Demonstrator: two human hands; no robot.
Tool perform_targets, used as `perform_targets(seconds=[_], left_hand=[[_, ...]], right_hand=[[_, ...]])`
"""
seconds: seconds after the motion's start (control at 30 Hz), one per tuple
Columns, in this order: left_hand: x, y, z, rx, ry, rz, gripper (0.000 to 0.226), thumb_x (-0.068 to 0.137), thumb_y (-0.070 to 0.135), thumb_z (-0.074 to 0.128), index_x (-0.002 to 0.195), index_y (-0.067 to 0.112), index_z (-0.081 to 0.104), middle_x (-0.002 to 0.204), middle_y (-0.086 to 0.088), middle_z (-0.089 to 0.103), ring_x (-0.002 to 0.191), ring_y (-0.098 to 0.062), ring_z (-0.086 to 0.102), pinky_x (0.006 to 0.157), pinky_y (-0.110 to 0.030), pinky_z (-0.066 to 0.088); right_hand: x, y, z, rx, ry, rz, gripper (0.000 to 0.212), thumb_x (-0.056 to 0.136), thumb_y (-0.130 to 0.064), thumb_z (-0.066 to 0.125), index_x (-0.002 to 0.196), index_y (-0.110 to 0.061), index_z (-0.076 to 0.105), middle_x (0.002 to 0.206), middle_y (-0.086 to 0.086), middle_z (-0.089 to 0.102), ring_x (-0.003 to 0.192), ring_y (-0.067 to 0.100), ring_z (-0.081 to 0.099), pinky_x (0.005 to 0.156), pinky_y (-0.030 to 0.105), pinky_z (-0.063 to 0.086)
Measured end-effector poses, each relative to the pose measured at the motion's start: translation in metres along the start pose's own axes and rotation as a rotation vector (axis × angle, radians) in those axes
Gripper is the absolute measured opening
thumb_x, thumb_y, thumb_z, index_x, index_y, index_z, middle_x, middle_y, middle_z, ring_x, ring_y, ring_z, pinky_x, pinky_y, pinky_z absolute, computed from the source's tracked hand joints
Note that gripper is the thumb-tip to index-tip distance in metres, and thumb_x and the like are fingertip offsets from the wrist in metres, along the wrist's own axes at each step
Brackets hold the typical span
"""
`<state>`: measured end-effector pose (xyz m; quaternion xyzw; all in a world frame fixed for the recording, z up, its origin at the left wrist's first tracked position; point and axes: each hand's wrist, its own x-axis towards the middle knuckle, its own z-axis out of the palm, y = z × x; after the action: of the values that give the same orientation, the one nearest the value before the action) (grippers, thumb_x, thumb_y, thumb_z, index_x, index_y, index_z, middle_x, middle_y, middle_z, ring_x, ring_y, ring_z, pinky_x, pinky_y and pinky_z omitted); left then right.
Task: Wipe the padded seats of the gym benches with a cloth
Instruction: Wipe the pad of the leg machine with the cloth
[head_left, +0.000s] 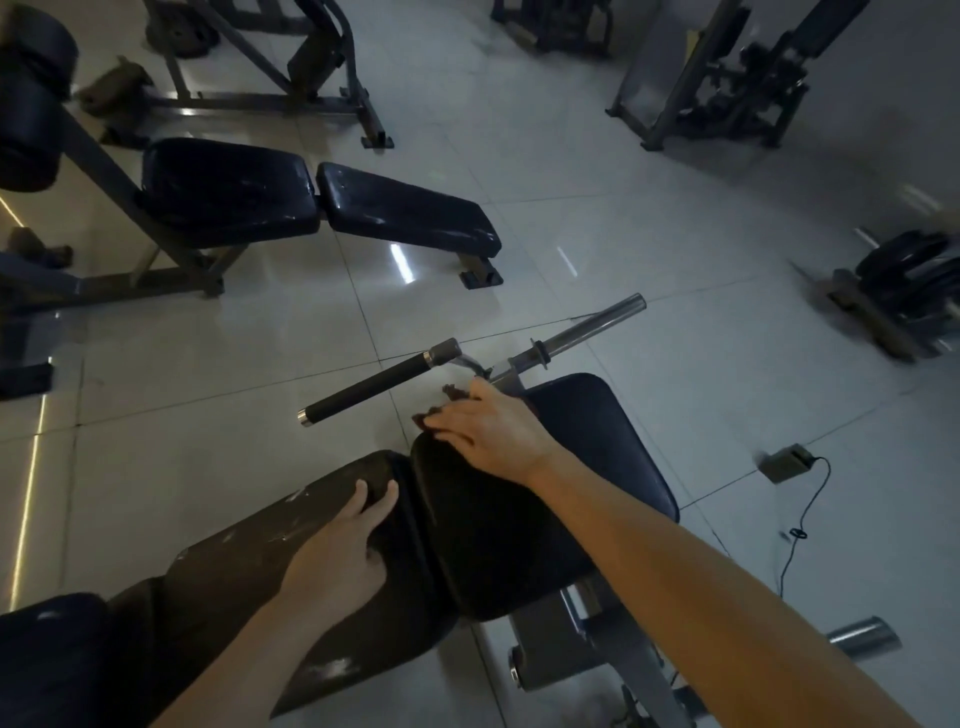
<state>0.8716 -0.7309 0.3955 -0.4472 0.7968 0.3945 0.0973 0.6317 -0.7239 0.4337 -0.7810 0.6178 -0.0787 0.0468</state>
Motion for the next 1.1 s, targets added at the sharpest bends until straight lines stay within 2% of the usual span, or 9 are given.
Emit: perform_targets(seconds=[0.13,0.2,0.27,0.37,0.5,0.63,0.8,0.9,1.1], left_hand=[[0.000,0.003,-0.007,0.019,-0.027,0.013,0.076,0.097,0.011,0.047,0.153,0.044,0.008,0.165,0.003,-0.004,0.065,-0.002,0.056,0.049,-0.015,0.039],[0.001,0.006,-0.011,0.025,-0.020,0.019,0.071,0.099,0.019,0.047,0.154,0.043,0.009,0.165,0.002,-0.003,0.083,-0.006,0.062,0.054,-0.014,0.041],[0.001,0.011,-0.010,0.045,0.006,0.020,0.066,0.101,0.030,0.046,0.155,0.040,0.011,0.165,-0.001,0.000,0.120,-0.018,0.057,0.081,-0.021,0.051],[-0.001,0.024,-0.005,0.111,0.094,-0.004,0.067,0.099,0.043,0.047,0.156,0.032,0.014,0.164,-0.005,0.006,0.146,-0.023,0.026,0.113,-0.035,0.035],[-0.009,0.043,0.003,0.256,0.273,0.198,0.067,0.098,0.037,0.048,0.156,0.030,0.014,0.164,0.001,0.005,0.150,-0.017,0.013,0.117,-0.036,0.031],[-0.007,0.045,0.001,0.226,0.187,0.294,0.065,0.100,0.031,0.046,0.156,0.033,0.013,0.164,0.009,-0.003,0.138,-0.013,0.038,0.103,-0.026,0.045],[-0.004,0.046,-0.004,0.307,0.178,0.296,0.063,0.101,0.036,0.042,0.156,0.033,0.011,0.164,0.007,-0.003,0.130,-0.014,0.048,0.118,-0.027,0.025],[-0.005,0.048,-0.001,0.355,0.207,0.304,0.063,0.102,0.036,0.039,0.157,0.031,0.007,0.164,0.005,-0.006,0.145,-0.013,0.027,0.117,-0.026,0.023],[-0.003,0.046,0.000,0.356,0.192,0.320,0.063,0.103,0.037,0.037,0.157,0.031,0.006,0.164,0.005,-0.008,0.149,-0.012,0.014,0.117,-0.024,0.021]], right_hand=[[0.002,-0.004,0.001,0.063,0.055,0.127,0.034,0.103,-0.035,0.047,0.133,-0.026,0.059,0.122,-0.004,0.066,0.104,0.015,0.046,0.087,0.038,0.049],[-0.012,-0.015,0.003,0.125,0.072,0.119,0.031,0.101,-0.034,0.051,0.129,-0.027,0.062,0.120,-0.004,0.065,0.103,0.012,0.044,0.088,0.033,0.047],[-0.035,-0.026,0.007,0.150,0.070,0.038,0.027,0.099,-0.033,0.055,0.124,-0.028,0.064,0.120,-0.007,0.066,0.102,0.010,0.045,0.085,0.029,0.043],[-0.080,-0.044,0.015,0.173,0.022,-0.143,0.021,0.096,-0.029,0.061,0.115,-0.026,0.070,0.114,-0.012,0.070,0.088,0.007,0.044,0.078,0.018,0.031],[-0.125,-0.052,0.025,0.201,0.035,-0.265,0.019,0.099,-0.028,0.060,0.113,-0.026,0.073,0.111,-0.012,0.072,0.083,0.014,0.055,0.070,0.024,0.043],[-0.117,-0.036,0.017,0.008,-0.013,-0.436,0.020,0.101,-0.024,0.056,0.115,-0.025,0.070,0.112,-0.010,0.071,0.083,0.013,0.052,0.067,0.024,0.041],[-0.070,0.045,-0.021,-0.198,0.246,0.092,0.024,0.094,-0.028,0.061,0.116,-0.031,0.071,0.106,-0.012,0.071,0.083,-0.002,0.022,0.058,0.012,0.018],[-0.061,0.077,-0.034,-0.178,0.286,0.360,0.028,0.095,-0.032,0.060,0.121,-0.029,0.070,0.108,-0.010,0.072,0.085,0.003,0.031,0.057,0.013,0.017],[-0.091,0.041,-0.015,-0.070,0.338,0.281,0.025,0.093,-0.036,0.061,0.116,-0.029,0.071,0.109,-0.014,0.072,0.079,0.010,0.047,0.059,0.016,0.034]])
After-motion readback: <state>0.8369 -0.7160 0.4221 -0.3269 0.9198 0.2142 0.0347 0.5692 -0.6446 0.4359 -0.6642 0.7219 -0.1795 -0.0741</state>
